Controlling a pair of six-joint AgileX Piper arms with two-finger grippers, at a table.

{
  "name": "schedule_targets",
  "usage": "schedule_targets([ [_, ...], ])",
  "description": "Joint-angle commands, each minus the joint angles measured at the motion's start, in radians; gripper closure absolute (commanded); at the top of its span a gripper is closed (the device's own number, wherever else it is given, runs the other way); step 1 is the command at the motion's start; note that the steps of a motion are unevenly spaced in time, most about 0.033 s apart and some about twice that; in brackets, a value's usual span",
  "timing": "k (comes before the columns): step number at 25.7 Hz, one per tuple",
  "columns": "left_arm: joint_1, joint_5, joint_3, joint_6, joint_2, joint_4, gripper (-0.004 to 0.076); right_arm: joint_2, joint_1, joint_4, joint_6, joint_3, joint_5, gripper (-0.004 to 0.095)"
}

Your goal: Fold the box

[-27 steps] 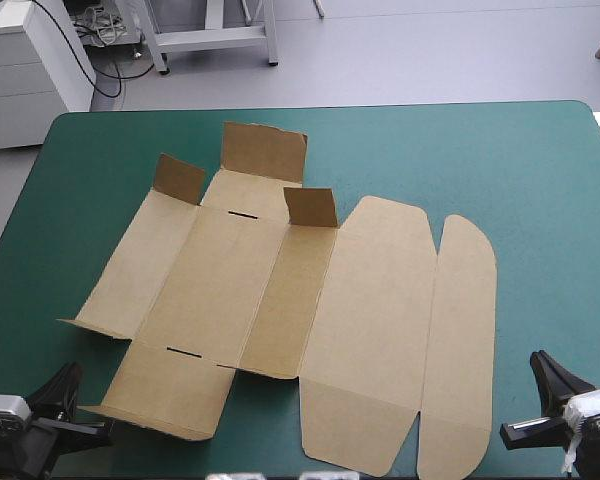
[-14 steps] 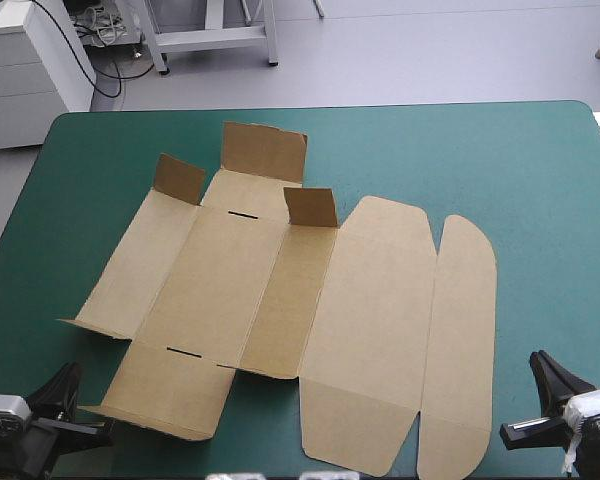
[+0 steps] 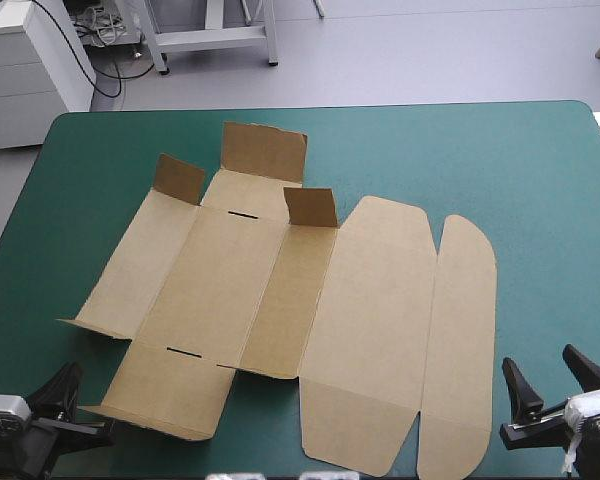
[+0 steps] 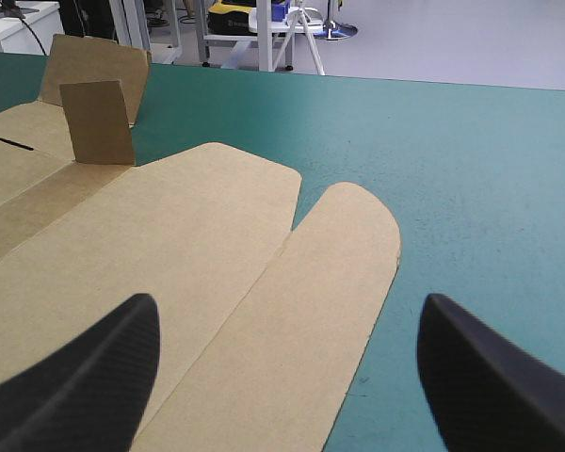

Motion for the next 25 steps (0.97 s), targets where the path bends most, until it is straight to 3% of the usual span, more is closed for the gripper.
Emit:
schedule_targets([
  [1,0.004,-0.081,-0.023,0.001,-0.011,-0.012,0.0731,-0.021,0.002,0.001,-0.006,-0.023,-0.078,0.0151],
  [13,0.004,-0.081,-0.023,0.001,-0.011,-0.012,0.0731,0.101,0.002,-0.007,-0.068,-0.099,-0.072,0.0151],
  [20,0.004,-0.081,-0.023,0.001,-0.011,-0.012,0.0731,0.499,0.002,0.001,-0.244,-0.340,-0.018,0.0151],
  [22,0.004,-0.081,-0.023,0.001,-0.011,-0.012,0.0731,0.592,0.002,0.033,-0.270,-0.391,-0.015,0.0151],
  [25,0.004,-0.081,-0.023,0.001,-0.011,-0.012,0.0731,0.797,0.002,0.164,-0.424,-0.511,-0.017,0.0151],
])
